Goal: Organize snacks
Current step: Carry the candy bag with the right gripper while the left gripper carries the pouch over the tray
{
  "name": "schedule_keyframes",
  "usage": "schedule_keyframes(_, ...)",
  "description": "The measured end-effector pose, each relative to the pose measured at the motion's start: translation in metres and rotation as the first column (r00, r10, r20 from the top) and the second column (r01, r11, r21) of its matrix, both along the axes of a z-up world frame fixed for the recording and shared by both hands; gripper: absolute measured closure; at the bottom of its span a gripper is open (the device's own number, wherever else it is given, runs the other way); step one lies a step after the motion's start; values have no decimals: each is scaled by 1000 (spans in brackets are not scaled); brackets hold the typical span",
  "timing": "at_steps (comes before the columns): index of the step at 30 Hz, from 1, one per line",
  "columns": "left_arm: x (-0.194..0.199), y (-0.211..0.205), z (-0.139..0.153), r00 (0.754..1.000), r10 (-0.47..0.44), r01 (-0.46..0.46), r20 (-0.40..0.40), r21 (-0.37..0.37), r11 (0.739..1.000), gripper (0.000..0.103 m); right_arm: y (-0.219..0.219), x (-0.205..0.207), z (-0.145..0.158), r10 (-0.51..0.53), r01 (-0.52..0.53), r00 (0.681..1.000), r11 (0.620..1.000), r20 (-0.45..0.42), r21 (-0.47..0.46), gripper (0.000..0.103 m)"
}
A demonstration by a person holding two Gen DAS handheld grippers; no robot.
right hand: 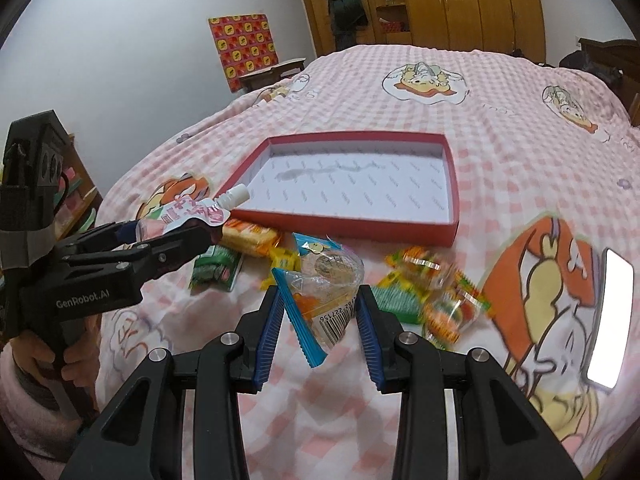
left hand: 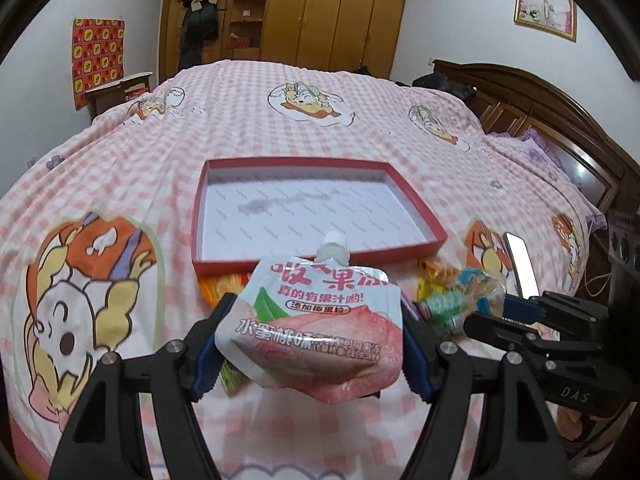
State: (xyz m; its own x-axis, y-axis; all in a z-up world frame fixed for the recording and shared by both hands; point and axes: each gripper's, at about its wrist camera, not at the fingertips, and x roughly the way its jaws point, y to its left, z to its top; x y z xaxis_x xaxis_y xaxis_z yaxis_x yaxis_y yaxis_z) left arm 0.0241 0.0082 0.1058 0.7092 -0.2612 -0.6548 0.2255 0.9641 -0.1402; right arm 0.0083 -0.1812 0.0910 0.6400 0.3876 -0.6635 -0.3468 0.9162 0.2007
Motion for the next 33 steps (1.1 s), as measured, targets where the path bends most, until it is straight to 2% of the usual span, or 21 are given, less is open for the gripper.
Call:
schedule_keyframes(8, 33, 3, 8, 1000, 5, -5, 1, -4, 1000, 27, -3, 29, 12, -1, 1, 1000, 1000, -4, -11, 65)
schedule_keyframes(18, 76, 11, 15, 999, 45, -45, 26, 2, 999, 27, -9, 75, 10, -30, 29, 999, 999, -28, -32, 65)
schedule_keyframes(33, 128, 9, -3, 997, 68, -69, 20, 49, 996, 27, -18, 129, -4, -63, 60, 996, 997, -67, -44, 65)
